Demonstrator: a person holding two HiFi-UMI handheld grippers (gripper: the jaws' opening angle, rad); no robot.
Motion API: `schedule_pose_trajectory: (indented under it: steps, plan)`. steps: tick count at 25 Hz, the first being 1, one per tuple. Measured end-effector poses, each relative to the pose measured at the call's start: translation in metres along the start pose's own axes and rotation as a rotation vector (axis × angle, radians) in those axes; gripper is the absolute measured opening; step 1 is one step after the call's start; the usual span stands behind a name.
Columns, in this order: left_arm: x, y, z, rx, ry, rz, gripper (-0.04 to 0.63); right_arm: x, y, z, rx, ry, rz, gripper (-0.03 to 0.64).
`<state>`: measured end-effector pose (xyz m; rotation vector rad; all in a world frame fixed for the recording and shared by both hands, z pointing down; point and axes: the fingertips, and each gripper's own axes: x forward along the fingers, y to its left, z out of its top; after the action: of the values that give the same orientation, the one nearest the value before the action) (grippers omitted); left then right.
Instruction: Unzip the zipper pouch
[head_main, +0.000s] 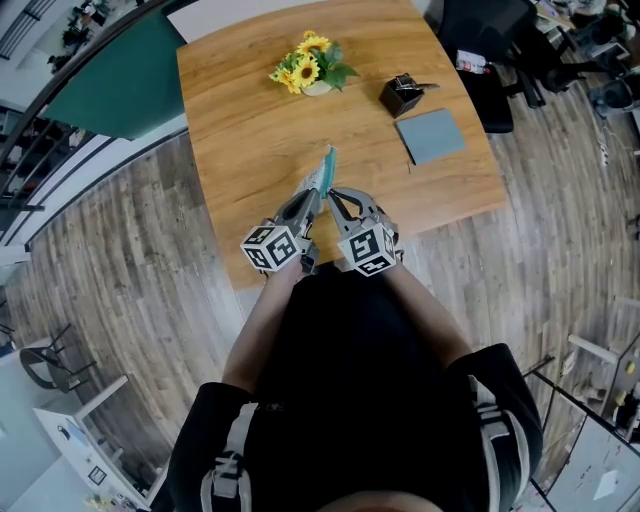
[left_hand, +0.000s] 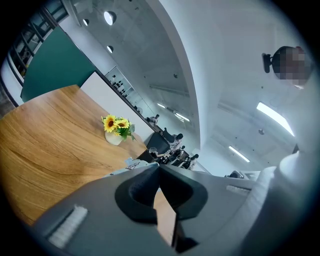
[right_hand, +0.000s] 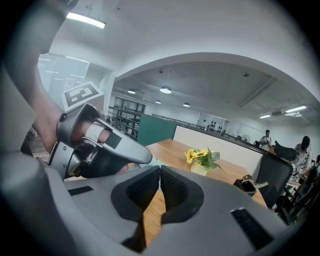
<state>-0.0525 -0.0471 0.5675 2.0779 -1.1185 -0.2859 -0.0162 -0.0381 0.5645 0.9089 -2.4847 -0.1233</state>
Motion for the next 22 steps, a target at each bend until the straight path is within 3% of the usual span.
schedule_pose_trajectory:
  steps: [22]
  plan:
    - [-0.0004, 0.0024, 0.0025, 0.049, 0.031, -0.005, 0.002, 0.0076, -0.0038, 0.0003, 0.136, -0.009, 0.021, 0.006]
